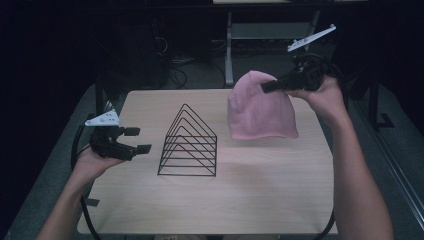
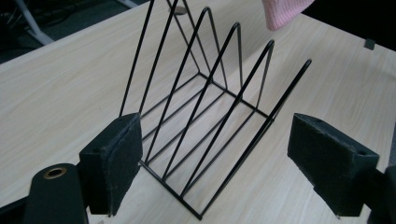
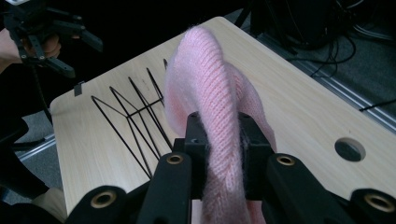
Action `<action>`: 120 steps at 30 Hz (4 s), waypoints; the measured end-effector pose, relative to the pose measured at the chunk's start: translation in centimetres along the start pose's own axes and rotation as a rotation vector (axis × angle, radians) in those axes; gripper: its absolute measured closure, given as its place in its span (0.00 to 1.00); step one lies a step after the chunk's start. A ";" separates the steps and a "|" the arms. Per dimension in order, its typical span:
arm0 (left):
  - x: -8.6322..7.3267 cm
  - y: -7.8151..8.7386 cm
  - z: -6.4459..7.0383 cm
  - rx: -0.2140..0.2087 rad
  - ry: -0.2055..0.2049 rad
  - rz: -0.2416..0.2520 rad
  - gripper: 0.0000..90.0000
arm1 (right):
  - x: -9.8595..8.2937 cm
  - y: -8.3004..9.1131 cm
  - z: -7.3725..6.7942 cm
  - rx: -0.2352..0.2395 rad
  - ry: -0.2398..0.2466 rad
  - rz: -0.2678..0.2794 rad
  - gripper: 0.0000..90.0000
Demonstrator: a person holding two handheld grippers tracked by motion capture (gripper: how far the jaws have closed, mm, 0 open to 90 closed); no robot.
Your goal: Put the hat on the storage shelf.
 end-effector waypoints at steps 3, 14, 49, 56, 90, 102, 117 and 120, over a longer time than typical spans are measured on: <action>0.5 -0.2 0.0 -0.009 0.000 0.005 0.20 | 0.9 -0.2 -0.6 0.010 0.018 -0.001 0.86; 2.3 -0.7 0.3 -0.042 -0.016 0.004 0.20 | 4.9 -0.5 -3.5 0.041 0.102 0.008 0.86; 5.0 -2.0 1.2 -0.138 0.004 0.027 0.30 | 12.1 -7.3 -10.8 0.244 0.259 0.022 0.85; 4.9 -1.9 1.2 -0.177 0.015 0.018 0.38 | 12.6 -8.5 -11.7 0.265 0.272 0.030 0.85; 2.4 -3.4 -0.4 -0.198 0.023 -0.156 0.92 | 8.1 -12.4 -9.8 0.261 0.184 -0.003 0.85; 1.7 -4.0 -0.5 -0.183 0.006 -0.195 0.92 | 6.3 -12.5 -9.4 0.275 0.156 0.006 0.85; -0.9 -3.2 -1.3 -0.139 0.008 -0.211 0.93 | 4.4 -14.5 -10.2 0.354 0.140 -0.004 0.84; -1.5 -3.2 -1.3 -0.132 0.006 -0.219 0.93 | 3.7 -14.8 -10.4 0.366 0.148 -0.013 0.84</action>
Point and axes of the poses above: each handheld gripper's, and its own axes: y roughly backward along the jaws, x roughly out of its top, z roughly to its right, the point moved 3 cm from there along -y, roughly forward along the jaws, and after that the axes turned 9 degrees about z, right-handed, at the moved point
